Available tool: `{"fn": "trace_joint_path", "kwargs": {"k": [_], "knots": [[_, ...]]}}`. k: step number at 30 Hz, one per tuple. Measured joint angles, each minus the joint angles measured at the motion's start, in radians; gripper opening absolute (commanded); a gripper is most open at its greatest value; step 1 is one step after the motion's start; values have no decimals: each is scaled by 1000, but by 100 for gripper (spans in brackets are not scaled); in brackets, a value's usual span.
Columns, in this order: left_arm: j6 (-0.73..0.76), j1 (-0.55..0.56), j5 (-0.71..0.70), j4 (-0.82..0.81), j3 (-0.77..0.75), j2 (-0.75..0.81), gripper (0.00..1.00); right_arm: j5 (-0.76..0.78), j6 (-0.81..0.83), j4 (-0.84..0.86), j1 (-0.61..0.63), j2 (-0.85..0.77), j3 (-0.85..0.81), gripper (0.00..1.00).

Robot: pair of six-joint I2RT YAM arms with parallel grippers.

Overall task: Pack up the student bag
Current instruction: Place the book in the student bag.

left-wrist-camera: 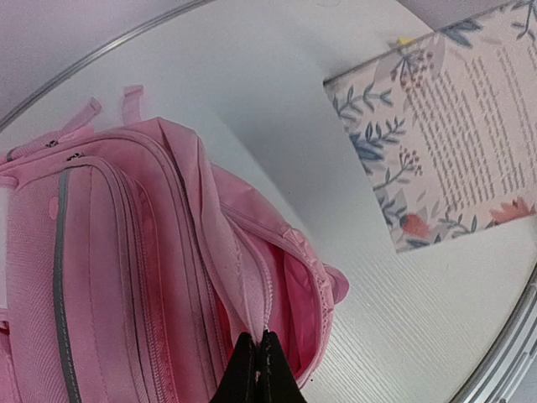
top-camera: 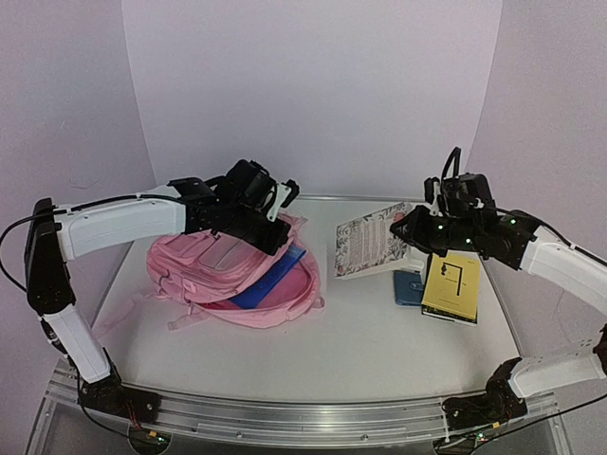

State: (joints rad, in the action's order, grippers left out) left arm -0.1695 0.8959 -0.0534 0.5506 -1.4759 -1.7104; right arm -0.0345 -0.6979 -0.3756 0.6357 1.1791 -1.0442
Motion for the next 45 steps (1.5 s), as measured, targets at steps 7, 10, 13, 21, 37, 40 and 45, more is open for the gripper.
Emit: {"fn": "trace_joint_path", "kwargs": {"k": [7, 10, 13, 21, 37, 40, 45], "knots": [[17, -3, -56, 54, -50, 55, 0, -207, -100, 121, 0, 52, 61, 0], [23, -3, -55, 75, -73, 62, 0, -272, -150, 189, 4, 91, 95, 0], [28, -3, -52, 87, -90, 65, 0, -308, -193, 250, 13, 136, 111, 0], [25, -16, -8, 105, -93, 91, 0, -277, -304, 482, 66, 283, 108, 0], [-67, -108, 151, 65, -30, 154, 0, -41, -382, 776, 297, 880, -234, 64], [-83, -124, 176, 47, -2, 172, 0, -28, -373, 767, 295, 902, -235, 74], [-96, -142, 210, 33, 9, 179, 0, 13, -325, 760, 290, 884, -210, 73]]}}
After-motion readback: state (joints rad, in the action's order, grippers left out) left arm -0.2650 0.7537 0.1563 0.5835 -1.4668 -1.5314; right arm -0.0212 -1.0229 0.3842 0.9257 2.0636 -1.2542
